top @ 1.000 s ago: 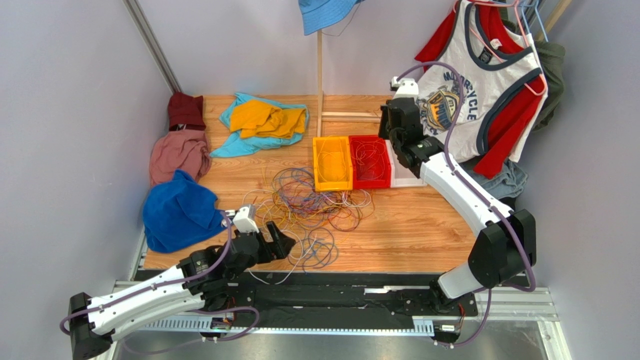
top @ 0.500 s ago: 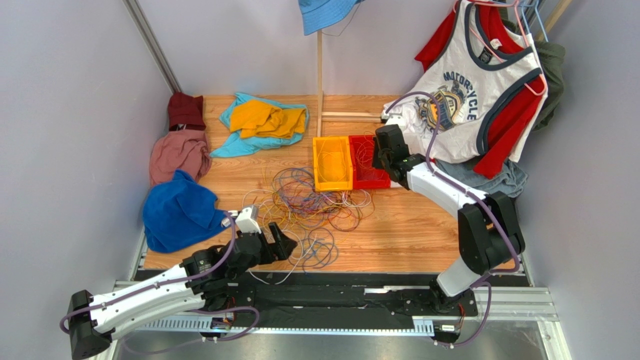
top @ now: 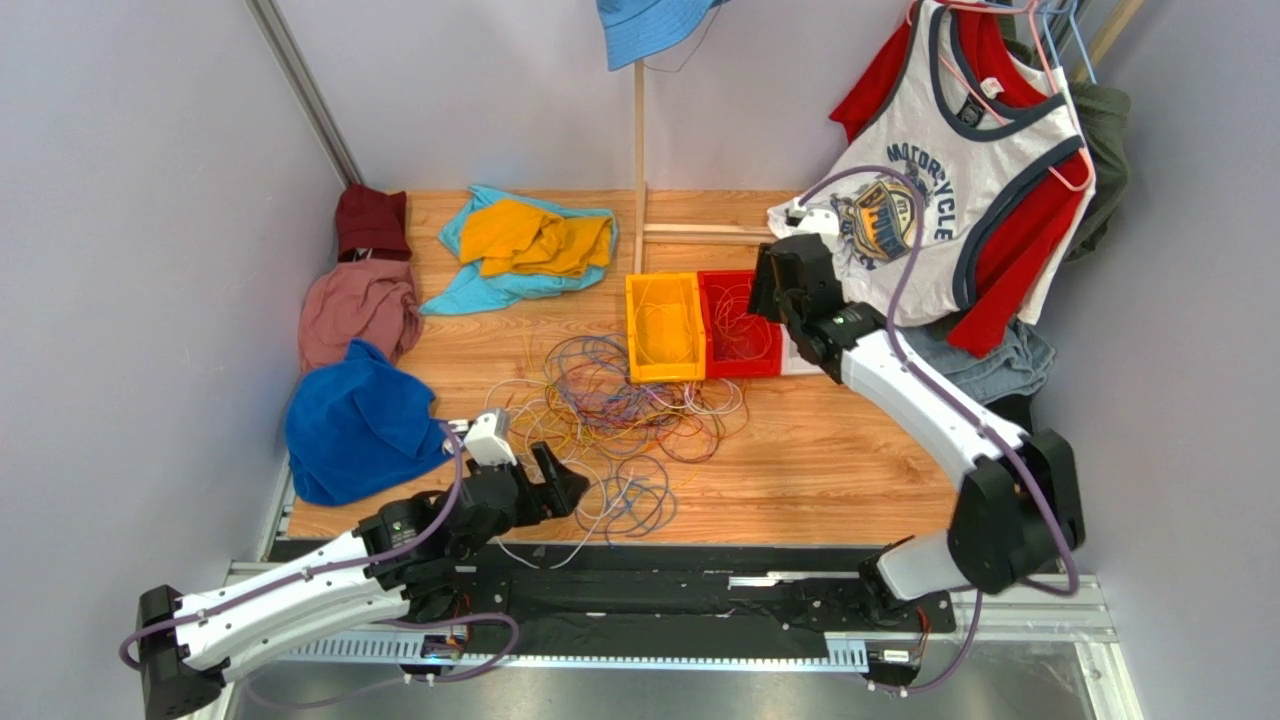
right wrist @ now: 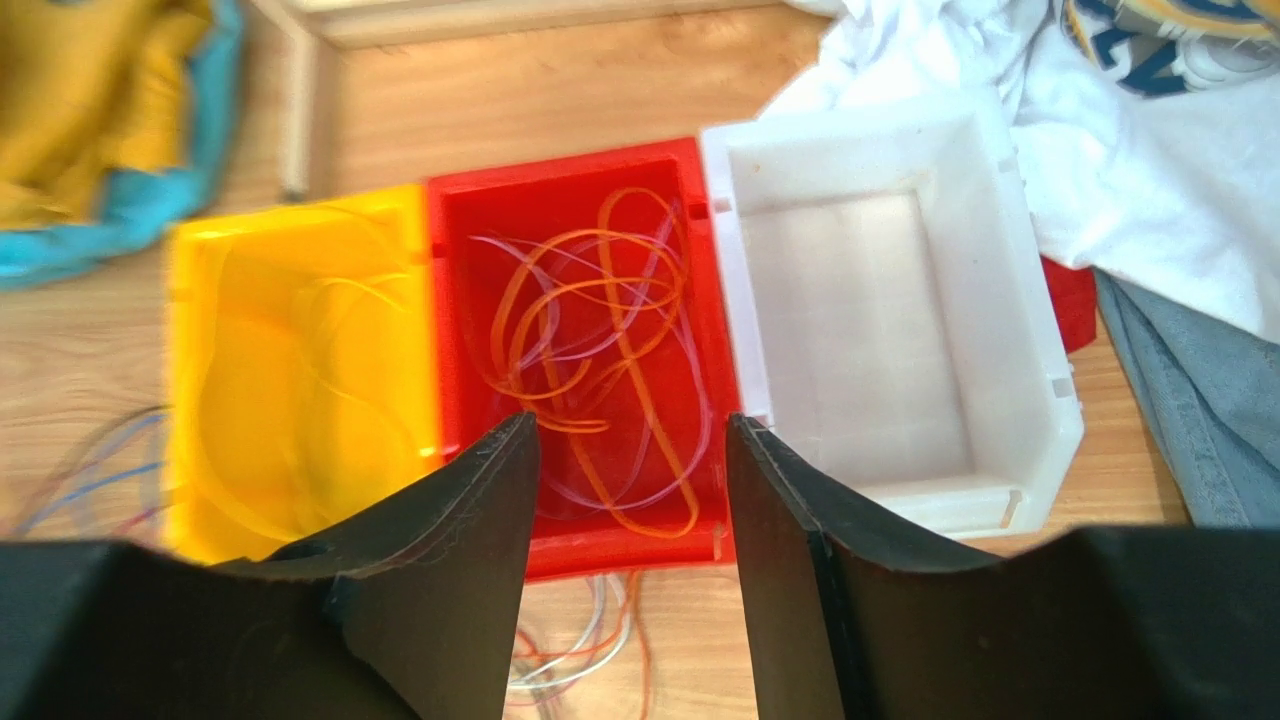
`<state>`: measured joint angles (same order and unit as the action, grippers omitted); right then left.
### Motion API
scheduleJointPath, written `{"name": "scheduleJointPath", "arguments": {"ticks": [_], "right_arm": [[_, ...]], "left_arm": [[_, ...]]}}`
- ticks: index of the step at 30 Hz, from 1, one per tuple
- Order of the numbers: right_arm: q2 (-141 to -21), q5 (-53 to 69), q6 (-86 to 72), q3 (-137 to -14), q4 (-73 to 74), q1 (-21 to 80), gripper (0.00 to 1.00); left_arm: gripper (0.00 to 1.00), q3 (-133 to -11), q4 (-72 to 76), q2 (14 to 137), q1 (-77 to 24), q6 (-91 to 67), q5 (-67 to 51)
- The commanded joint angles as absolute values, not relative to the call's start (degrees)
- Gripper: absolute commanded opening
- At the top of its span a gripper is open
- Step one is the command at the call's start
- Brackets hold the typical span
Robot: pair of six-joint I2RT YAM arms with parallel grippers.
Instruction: Untangle the cables
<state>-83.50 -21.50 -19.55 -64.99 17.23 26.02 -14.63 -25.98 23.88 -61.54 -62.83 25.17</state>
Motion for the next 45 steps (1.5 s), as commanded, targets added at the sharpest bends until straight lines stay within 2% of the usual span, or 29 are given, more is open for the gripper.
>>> {"name": "scheduleJointPath", "arguments": {"ticks": [1,3,9,14,19,21,24,29,34,39,43,44,45], "right_arm": [[-70.6,-21.46,-23.02,-61.19,15.48,30.93,0.52],[-63.85,-16.73,-25.13,-55.04,13.46,35.48,0.51],[-50.3,-15.81,-29.52,-38.86,10.64,50.85,0.47],[-45.18,-17.75,-32.08,-31.65,10.64,58.18,0.45],[-45.44,-12.59,-30.33,-28.48,8.45,60.2,0.45],[-46.93,-6.98,-28.4,-28.13,3.73,63.26,0.49],[-53.33,-9.99,-24.27,-31.19,1.67,72.48,0.6],[-69.75,-18.1,-17.06,-41.55,1.94,82.96,0.63],[-79.17,-16.52,-15.21,-45.17,-5.88,83.06,0.66],[-90.69,-19.85,-15.03,-50.88,-7.98,82.09,0.66],[-98.67,-19.6,-16.43,-53.34,-11.25,79.63,0.65],[-99.83,-20.03,-16.52,-54.05,-10.99,78.85,0.63],[-100.8,-20.3,-16.7,-55.18,-10.46,78.49,0.5]], "left_arm": [[0.99,-19.33,-28.12,24.35,-61.7,-60.91,29.26],[0.99,-20.82,-29.0,24.43,-61.7,-60.03,31.19],[0.98,-22.23,-28.48,28.9,-61.61,-58.45,33.92],[0.97,-25.48,-26.46,40.06,-61.17,-59.06,35.33],[0.97,-33.12,-27.41,47.63,-60.65,-55.9,37.26],[0.97,-35.67,-29.6,48.34,-60.64,-55.81,38.57],[0.98,-37.0,-32.68,46.86,-60.29,-57.21,41.03],[0.99,-37.44,-43.76,40.27,-57.57,-61.35,42.19],[0.99,-35.6,-50.53,31.04,-57.22,-64.33,42.36],[0.99,-33.49,-52.91,25.85,-57.22,-65.91,42.36],[0.99,-32.7,-53.0,26.19,-57.22,-66.8,41.75],[0.99,-32.61,-52.91,26.37,-57.22,-66.88,41.31],[0.99,-32.52,-52.82,26.54,-57.22,-66.88,41.22]]}}
